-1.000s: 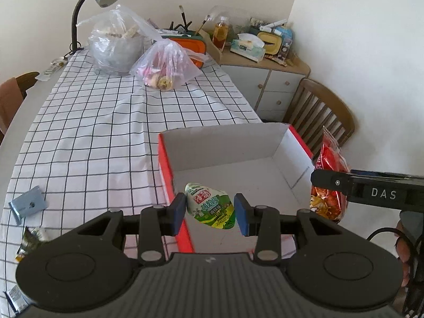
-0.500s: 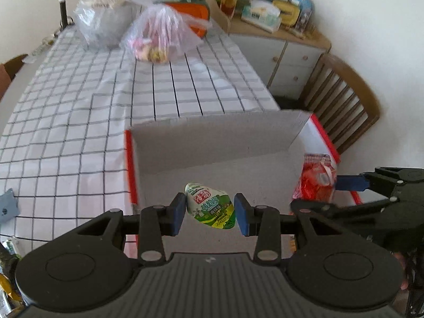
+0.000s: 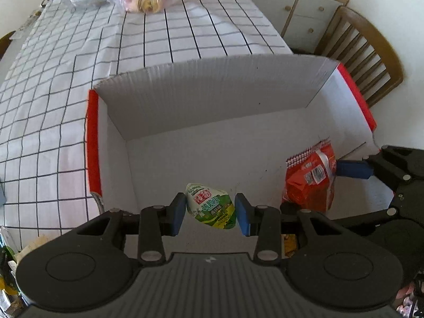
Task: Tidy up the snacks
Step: 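Open the left gripper to drop the bottle while the right gripper releases the red bag in the box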
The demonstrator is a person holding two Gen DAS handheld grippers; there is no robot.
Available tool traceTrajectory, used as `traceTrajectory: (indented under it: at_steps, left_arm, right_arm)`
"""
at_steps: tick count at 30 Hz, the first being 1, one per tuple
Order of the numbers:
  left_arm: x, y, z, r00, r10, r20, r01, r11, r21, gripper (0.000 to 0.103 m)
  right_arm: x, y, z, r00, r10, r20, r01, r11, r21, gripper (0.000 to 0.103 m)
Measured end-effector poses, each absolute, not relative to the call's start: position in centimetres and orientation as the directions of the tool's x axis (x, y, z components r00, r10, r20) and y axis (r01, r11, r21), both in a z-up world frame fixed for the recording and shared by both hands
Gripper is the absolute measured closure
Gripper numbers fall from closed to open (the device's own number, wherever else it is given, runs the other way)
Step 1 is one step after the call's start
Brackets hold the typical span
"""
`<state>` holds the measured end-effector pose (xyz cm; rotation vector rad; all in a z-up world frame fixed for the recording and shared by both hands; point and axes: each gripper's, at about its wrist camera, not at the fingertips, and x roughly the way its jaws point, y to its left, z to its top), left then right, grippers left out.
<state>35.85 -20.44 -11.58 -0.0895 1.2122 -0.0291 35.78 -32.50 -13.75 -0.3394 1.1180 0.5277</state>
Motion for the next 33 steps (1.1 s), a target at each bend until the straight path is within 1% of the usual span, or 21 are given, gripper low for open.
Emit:
traceTrajectory:
  at_steps: [6,8,9,12,16,25,33]
  left_arm:
    - [36.1,-20.7,-12.4,0.324,-0.050,-0.945,-0.025,0.998,-0.061,0.062]
    - [36.2,-20.6,-12.3,0.327,-0.048,-0.944,-0.026,0.998,-0.060,0.062]
    - [36.1,-20.5,-12.3,0.328,-0.050,-0.943,-0.027,0.998,-0.062,0.061]
    - [36.0,-20.4,-12.1,0.339,-0.057,-0.939,-0.032,0.997,-0.072,0.052]
    - [35.5,-20.1,-11.2,0.372,-0.077,-0.925,-0.031,0.995,-0.095,0.052]
    - [32.3,-19.0,-7.8,0.480,-0.119,-0.869,-0.025,0.988,-0.149,0.051]
    - [28.0,-17.5,-4.0,0.587,-0.126,-0.800,0.000,0.988,-0.156,0.050]
  right_arm:
    - [36.0,-32.3,-14.0,0.327,0.230,-0.916,-0.578,0.816,-0.002,0.031]
    - [35.9,-32.4,-13.8,0.342,0.236,-0.909,-0.580,0.814,-0.007,0.029]
    - [35.9,-32.4,-13.8,0.346,0.241,-0.907,-0.583,0.812,-0.007,0.029]
    - [35.7,-32.6,-13.5,0.348,0.255,-0.902,-0.588,0.809,0.002,0.027]
    - [35.4,-33.2,-12.5,0.361,0.283,-0.889,-0.577,0.816,0.026,0.026]
    - [33.1,-34.5,-8.3,0.424,0.383,-0.821,-0.560,0.823,0.095,0.022]
    - [30.2,-34.4,-5.0,0.490,0.429,-0.759,-0.539,0.833,0.122,0.020]
